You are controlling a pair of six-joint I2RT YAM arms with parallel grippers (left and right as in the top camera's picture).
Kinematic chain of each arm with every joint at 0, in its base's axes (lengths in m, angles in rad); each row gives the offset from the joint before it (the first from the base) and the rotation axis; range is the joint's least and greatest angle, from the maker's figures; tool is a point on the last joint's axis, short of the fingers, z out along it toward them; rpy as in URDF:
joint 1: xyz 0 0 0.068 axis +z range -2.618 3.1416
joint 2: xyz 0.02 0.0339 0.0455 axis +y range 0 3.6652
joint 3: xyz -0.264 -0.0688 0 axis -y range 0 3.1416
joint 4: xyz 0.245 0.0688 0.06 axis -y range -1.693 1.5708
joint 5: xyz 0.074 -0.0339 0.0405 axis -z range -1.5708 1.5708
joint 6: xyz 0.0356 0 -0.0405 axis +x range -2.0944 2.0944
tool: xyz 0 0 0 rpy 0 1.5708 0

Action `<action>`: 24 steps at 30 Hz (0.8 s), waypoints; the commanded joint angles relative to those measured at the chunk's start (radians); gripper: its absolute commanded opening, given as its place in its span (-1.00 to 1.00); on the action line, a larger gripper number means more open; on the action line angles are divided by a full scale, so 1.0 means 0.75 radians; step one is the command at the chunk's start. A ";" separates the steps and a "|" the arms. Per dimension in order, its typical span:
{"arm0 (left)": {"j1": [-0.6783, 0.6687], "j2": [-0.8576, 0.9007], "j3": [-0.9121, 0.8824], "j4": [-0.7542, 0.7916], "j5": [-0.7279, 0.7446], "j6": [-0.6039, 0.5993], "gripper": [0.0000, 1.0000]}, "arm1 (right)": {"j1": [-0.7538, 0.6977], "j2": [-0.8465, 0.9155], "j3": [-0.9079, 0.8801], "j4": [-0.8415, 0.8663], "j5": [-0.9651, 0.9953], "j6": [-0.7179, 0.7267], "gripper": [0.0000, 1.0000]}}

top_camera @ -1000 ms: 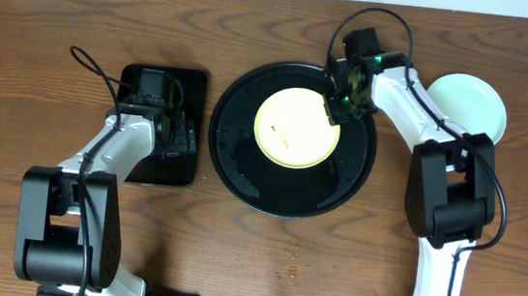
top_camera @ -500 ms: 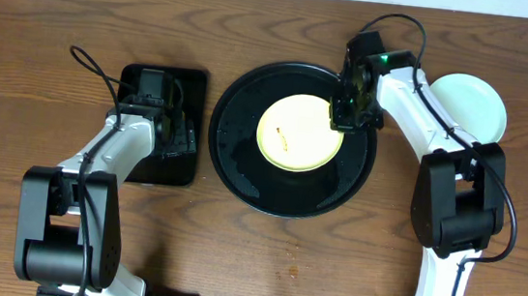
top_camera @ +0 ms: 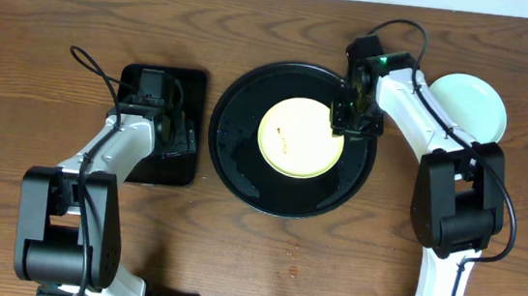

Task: Clean dirty plates on tray and stack at the side
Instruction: 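Hold the yellow plate rim with the right gripper and tilt it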

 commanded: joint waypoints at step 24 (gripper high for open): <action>0.008 0.013 0.005 -0.004 -0.003 0.012 0.74 | 0.012 -0.025 -0.149 0.244 0.061 -0.296 -0.14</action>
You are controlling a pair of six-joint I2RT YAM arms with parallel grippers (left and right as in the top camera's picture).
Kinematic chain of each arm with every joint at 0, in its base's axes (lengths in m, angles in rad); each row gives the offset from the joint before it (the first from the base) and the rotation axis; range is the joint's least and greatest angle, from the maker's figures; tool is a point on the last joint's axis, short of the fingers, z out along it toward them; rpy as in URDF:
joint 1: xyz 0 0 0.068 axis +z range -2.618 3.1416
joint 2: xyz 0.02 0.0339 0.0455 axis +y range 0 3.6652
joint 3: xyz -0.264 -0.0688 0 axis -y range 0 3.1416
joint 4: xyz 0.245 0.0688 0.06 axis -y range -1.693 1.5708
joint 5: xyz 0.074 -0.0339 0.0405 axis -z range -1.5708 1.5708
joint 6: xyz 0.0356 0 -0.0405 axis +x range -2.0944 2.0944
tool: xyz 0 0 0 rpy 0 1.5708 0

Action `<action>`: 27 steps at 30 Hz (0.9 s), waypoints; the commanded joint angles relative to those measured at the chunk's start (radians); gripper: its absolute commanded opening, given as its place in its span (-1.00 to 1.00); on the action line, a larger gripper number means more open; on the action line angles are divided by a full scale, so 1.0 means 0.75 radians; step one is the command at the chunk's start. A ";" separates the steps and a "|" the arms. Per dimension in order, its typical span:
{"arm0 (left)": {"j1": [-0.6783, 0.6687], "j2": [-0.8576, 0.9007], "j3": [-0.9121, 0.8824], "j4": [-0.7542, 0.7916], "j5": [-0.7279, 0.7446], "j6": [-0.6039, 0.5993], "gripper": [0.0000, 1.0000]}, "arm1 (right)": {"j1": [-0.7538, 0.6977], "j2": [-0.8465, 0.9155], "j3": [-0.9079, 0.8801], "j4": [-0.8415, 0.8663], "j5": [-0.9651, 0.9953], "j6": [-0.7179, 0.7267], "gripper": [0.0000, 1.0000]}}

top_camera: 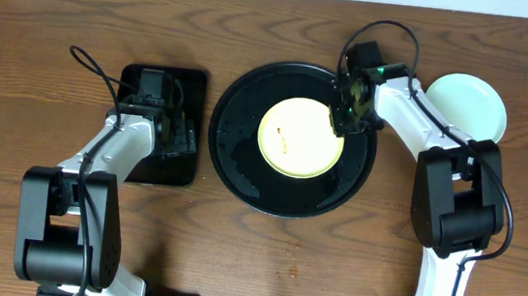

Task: Clean dirty plates on tray and stack at the side
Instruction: 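Hold the yellow plate rim with the right gripper and tilt it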

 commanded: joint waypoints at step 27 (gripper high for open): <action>0.008 0.013 0.005 -0.004 -0.003 0.012 0.74 | 0.015 -0.035 0.000 0.027 -0.037 0.044 -0.98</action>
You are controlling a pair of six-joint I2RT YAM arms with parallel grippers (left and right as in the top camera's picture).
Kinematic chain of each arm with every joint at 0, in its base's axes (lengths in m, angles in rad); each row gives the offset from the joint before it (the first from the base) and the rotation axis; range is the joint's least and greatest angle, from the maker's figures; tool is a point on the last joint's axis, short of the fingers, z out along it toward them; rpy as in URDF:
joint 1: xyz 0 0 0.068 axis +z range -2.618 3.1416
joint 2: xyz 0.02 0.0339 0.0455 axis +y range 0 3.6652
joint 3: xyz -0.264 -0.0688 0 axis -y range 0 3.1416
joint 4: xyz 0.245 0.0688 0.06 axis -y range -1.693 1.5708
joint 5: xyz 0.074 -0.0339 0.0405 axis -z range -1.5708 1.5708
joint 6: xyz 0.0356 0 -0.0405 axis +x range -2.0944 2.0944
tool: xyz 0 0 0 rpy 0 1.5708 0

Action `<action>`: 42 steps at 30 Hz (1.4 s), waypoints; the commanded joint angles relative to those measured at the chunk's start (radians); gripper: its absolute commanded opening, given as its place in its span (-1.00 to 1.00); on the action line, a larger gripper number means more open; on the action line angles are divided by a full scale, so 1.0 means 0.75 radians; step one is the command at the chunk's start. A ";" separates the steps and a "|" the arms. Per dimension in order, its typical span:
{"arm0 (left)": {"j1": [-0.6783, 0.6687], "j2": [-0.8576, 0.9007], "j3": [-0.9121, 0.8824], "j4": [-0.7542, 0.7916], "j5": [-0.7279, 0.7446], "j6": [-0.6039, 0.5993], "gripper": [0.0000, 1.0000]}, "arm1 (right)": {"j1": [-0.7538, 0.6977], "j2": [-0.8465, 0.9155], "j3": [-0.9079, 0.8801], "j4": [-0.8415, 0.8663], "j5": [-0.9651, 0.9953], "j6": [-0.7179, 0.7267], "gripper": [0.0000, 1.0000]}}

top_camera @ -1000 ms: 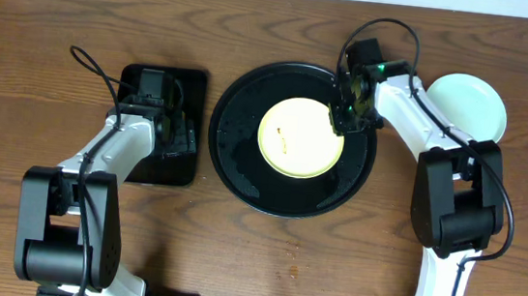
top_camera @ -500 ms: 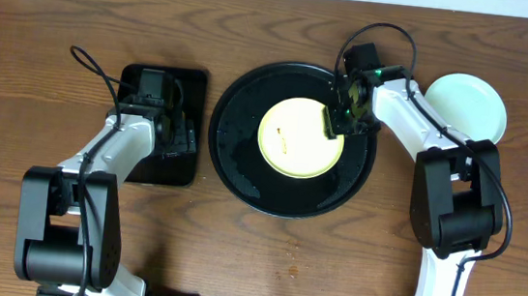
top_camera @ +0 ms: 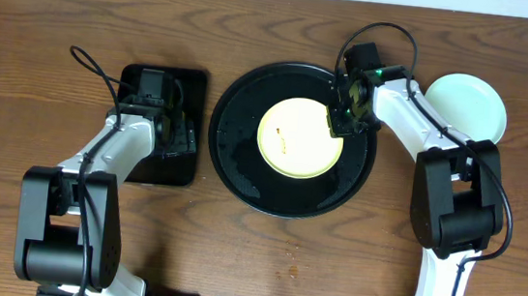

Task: Clean dirty plates on tray and stack at the side
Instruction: 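Hold the yellow plate rim with the right gripper and tilt it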

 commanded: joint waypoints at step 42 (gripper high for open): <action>0.008 0.013 0.005 -0.005 -0.003 0.012 0.74 | 0.032 -0.082 -0.104 0.074 0.050 0.126 -0.78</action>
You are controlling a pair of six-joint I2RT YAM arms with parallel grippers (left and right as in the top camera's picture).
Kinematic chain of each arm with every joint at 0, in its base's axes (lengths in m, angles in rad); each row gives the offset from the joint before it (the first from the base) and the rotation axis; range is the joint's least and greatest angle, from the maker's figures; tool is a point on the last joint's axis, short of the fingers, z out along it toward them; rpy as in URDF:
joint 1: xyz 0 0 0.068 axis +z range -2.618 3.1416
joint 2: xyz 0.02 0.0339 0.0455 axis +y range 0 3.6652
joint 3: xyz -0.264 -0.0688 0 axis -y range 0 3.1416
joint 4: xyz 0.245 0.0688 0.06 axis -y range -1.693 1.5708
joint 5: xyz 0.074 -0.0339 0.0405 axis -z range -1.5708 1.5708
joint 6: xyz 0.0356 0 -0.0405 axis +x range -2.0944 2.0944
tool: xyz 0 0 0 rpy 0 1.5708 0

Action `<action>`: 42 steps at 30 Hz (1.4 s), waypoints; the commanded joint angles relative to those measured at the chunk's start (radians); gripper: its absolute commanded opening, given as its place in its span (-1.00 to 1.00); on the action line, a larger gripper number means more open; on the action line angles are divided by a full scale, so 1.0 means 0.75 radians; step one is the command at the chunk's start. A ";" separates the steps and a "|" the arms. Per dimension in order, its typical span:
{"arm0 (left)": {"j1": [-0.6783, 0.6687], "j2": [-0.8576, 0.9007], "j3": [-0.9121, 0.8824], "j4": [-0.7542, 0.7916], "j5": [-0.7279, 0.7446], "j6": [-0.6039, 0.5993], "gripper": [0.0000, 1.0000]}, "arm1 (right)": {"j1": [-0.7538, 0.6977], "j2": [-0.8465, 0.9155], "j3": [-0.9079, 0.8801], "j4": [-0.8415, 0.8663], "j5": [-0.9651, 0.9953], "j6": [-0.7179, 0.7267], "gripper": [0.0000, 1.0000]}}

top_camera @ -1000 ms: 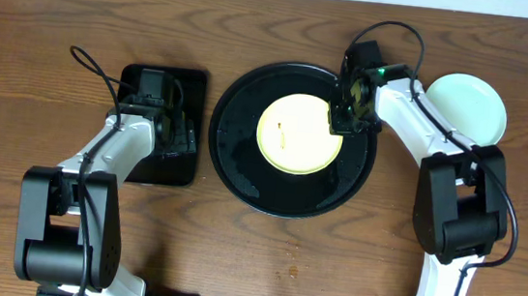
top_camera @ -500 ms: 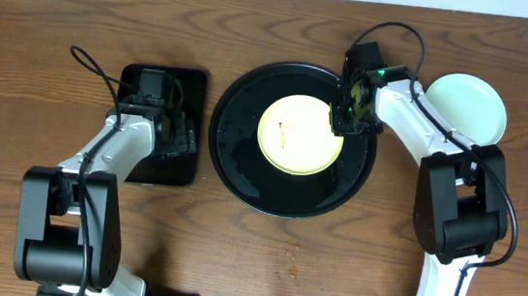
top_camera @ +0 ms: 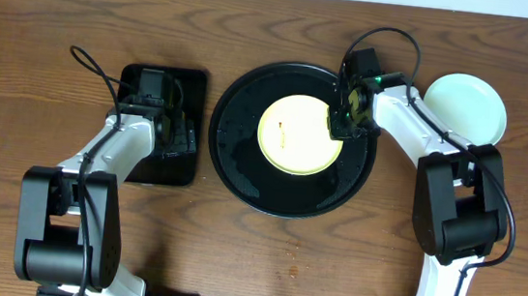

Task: Clean dirty plates on tray and stack at the side
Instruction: 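Hold the yellow plate rim with the right gripper and tilt it, then dip the sponge into the small black tray with the left gripper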

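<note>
A pale yellow plate (top_camera: 296,135) with a small brown smear lies in the round black tray (top_camera: 242,170) at the table's middle. My right gripper (top_camera: 336,126) sits on the plate's right rim, its fingers closed over the edge. A clean white plate (top_camera: 469,105) rests on the table to the right, partly under the right arm. My left gripper (top_camera: 171,127) hangs over a small black rectangular tray (top_camera: 134,82) on the left; its fingers and whatever lies beneath them are hidden by the wrist.
The right arm's base (top_camera: 457,210) stands close to the round tray's right side. The left arm's base (top_camera: 67,226) stands at the lower left. Bare wooden table lies in front of the round tray.
The right wrist has turned a little at the plate's rim, and the yellow plate sits slightly further back in the tray. The left arm has not moved.
My right gripper stood at the yellow plate's right rim throughout, first further right, then turned and drawn in over the edge. By now the plate has shifted slightly. The left gripper stayed over the small black tray the whole time.
</note>
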 commanded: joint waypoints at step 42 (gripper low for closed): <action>0.008 0.014 0.005 0.081 -0.243 0.119 0.87 | 0.023 -0.030 -0.009 -0.002 0.007 -0.011 -0.76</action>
